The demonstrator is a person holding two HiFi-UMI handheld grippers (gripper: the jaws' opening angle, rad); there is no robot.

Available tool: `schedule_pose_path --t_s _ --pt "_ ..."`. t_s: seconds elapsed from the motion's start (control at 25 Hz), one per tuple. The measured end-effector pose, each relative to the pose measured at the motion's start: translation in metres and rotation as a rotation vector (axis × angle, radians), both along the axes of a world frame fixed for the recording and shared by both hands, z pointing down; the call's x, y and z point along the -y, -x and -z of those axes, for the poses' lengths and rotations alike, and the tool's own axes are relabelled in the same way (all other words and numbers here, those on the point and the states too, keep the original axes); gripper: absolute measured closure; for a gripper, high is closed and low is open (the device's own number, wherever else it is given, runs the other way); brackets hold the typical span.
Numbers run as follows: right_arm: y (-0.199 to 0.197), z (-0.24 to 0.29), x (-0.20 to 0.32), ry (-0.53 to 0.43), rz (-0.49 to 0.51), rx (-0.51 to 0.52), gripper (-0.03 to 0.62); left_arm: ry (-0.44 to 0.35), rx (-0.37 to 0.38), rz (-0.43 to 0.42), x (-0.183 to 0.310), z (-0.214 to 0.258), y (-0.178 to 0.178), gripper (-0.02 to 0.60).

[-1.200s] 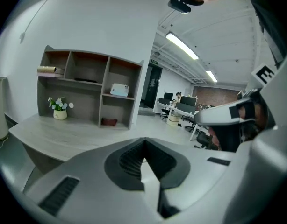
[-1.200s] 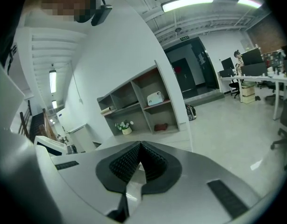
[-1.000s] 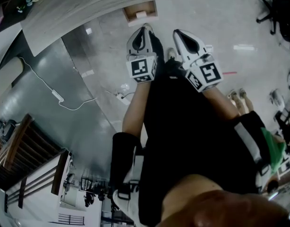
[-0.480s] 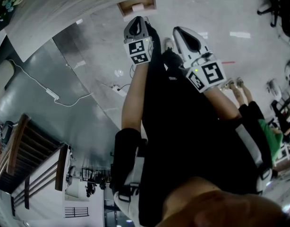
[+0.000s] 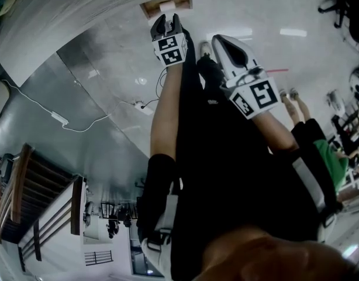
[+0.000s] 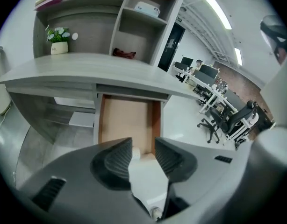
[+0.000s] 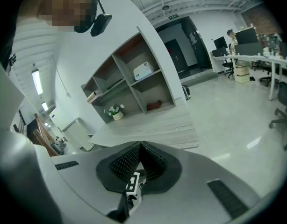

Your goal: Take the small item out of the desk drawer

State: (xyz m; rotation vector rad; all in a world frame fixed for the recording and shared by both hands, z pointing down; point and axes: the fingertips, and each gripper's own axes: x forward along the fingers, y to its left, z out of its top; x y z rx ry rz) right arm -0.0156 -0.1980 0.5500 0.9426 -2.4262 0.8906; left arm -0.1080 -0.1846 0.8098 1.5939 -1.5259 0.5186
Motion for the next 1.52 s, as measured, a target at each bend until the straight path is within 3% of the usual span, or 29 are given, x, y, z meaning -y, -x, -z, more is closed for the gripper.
schedule_pose_path --t_s 0.52,1.2,1.52 --pt "-0.004 -0.031 -0.002 0.063 -0.019 -0.04 0.595 0.242 -0.032 0.044 0.009 -0.085 0.008 0.31" --pt "-0.012 -0.036 -0.005 0.109 -0.056 -0.066 0.595 0.437 -0.004 0.014 0.005 -0.123 0.006 0.295" --pt "-0.022 -0.039 -0.003 0.119 -0.08 -0.073 0.595 0.471 0.04 0.015 0.004 -0.126 0.01 0.298"
